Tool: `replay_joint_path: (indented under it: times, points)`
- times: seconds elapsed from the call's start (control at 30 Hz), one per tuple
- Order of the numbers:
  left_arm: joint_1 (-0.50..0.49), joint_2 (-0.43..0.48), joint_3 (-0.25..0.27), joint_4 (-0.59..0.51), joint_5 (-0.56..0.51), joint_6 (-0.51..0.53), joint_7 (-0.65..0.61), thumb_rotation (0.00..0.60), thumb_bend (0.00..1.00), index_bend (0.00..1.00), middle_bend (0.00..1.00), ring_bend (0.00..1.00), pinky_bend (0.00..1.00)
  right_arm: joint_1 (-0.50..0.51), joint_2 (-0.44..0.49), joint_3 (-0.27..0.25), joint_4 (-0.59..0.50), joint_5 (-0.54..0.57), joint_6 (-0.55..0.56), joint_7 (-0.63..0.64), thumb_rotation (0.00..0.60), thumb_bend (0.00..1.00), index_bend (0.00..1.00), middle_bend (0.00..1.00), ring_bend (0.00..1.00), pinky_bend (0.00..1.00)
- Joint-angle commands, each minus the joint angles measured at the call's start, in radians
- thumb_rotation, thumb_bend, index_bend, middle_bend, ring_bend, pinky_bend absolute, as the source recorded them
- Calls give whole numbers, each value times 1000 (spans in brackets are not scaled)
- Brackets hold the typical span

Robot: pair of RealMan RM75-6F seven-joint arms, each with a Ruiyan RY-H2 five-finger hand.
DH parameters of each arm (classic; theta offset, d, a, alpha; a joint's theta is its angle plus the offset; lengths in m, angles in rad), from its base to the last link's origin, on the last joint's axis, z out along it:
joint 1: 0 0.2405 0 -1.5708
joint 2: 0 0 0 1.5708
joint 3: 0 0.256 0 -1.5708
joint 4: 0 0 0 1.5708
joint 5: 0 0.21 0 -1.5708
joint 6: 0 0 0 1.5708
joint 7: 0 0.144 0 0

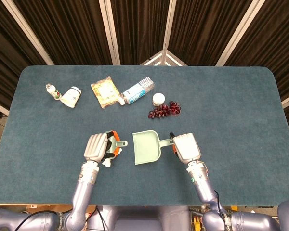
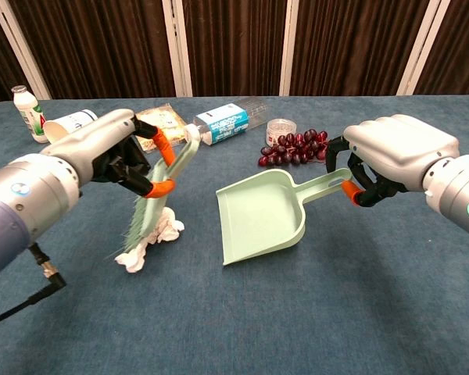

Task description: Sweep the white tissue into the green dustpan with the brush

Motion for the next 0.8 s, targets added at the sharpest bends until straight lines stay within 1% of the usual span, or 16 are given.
replay_joint_path:
  times: [0.03,0.43,0.57,0.67,0.8]
  points:
    - [-10,-37,-2,28,26,3,-29,600,673,800,1000,1000,1000,2,-2,2,5,4,-3,1,600,541,662,747,742,813]
    - [-53,-170,-23,121,109,12,-89,600,672,798,1000,1000,1000,8,3,6,6,8,-6,2,600,542,662,747,742,813]
    - [-67,-208,-47,146,123,19,-102,600,673,797,1000,1000,1000,7,4,4,9,11,-7,3,600,542,662,747,742,813]
    - [-72,-224,-63,148,128,26,-109,600,673,797,1000,1000,1000,6,2,3,16,10,-5,8,600,543,662,747,742,813]
    - [-65,-213,-58,132,136,31,-99,600,672,798,1000,1000,1000,3,1,2,18,10,-1,10,600,543,662,747,742,813]
